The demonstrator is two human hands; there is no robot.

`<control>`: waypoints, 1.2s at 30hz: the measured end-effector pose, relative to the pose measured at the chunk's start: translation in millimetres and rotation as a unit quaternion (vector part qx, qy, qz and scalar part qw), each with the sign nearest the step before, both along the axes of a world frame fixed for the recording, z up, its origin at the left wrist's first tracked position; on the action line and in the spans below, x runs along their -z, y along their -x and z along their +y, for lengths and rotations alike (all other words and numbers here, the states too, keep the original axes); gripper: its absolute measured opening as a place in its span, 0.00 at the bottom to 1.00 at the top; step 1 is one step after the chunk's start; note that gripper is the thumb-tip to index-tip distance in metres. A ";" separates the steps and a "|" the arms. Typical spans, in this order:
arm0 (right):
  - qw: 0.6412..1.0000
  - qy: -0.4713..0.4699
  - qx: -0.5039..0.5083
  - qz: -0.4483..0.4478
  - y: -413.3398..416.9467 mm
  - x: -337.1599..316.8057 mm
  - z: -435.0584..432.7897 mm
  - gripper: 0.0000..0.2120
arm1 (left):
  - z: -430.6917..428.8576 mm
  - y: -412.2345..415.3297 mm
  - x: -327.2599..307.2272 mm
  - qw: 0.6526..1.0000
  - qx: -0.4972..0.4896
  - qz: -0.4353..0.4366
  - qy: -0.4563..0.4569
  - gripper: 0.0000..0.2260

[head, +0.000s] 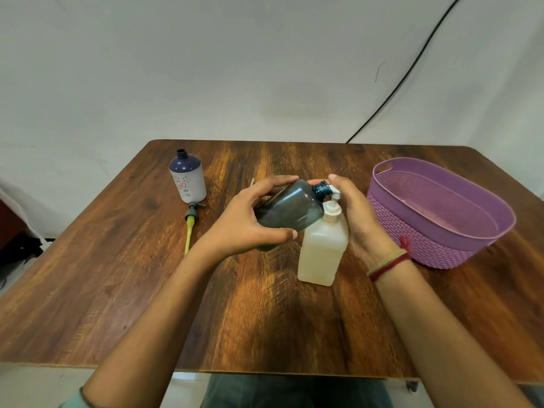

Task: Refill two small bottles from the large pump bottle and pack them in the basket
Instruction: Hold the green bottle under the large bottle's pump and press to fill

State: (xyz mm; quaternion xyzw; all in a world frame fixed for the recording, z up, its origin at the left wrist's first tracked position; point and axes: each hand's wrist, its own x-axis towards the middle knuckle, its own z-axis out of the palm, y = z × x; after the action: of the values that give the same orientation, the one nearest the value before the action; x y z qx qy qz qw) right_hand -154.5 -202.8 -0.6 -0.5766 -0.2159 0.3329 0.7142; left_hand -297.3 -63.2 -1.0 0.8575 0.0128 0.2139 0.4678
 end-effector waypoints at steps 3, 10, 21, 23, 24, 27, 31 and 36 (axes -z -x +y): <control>0.999 -0.034 0.020 -0.016 -1.3 4.5 0.8 0.18 | 1.6 -1.3 2.3 1.000 0.007 -0.001 0.004 0.34; 0.995 -0.057 0.044 -0.074 -2.2 10.5 6.2 0.16 | 2.8 -3.5 5.5 1.000 0.007 -0.005 0.012 0.34; 0.984 -0.001 -0.010 -0.177 -6.6 9.4 0.5 0.13 | 9.0 -3.8 2.1 1.000 0.010 0.010 0.002 0.34; 0.992 0.014 -0.017 -0.128 -6.0 6.3 -1.4 0.14 | 9.6 -4.2 -0.6 1.000 0.013 0.010 0.002 0.34; 0.994 0.019 -0.023 -0.102 -4.8 4.8 -1.7 0.15 | 9.9 -4.2 -1.6 1.000 0.013 0.008 0.000 0.35; 0.995 0.031 -0.035 -0.086 -5.9 5.1 -1.2 0.17 | 11.0 -3.9 -5.4 1.000 0.014 0.004 -0.025 0.35; 0.992 0.019 -0.026 -0.119 -4.5 4.4 -2.2 0.17 | 13.1 -4.2 -8.5 0.999 0.025 0.010 -0.036 0.35; 0.980 0.037 -0.025 -0.194 -6.2 5.3 -3.1 0.15 | 15.3 -2.4 -10.8 0.998 0.033 0.015 -0.051 0.34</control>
State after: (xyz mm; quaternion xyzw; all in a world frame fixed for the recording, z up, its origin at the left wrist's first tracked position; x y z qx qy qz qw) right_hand -148.3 -205.9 -5.9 -0.6505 -0.3526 0.2399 0.6285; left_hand -294.9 -47.9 9.8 0.8833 -0.0197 0.1861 0.4298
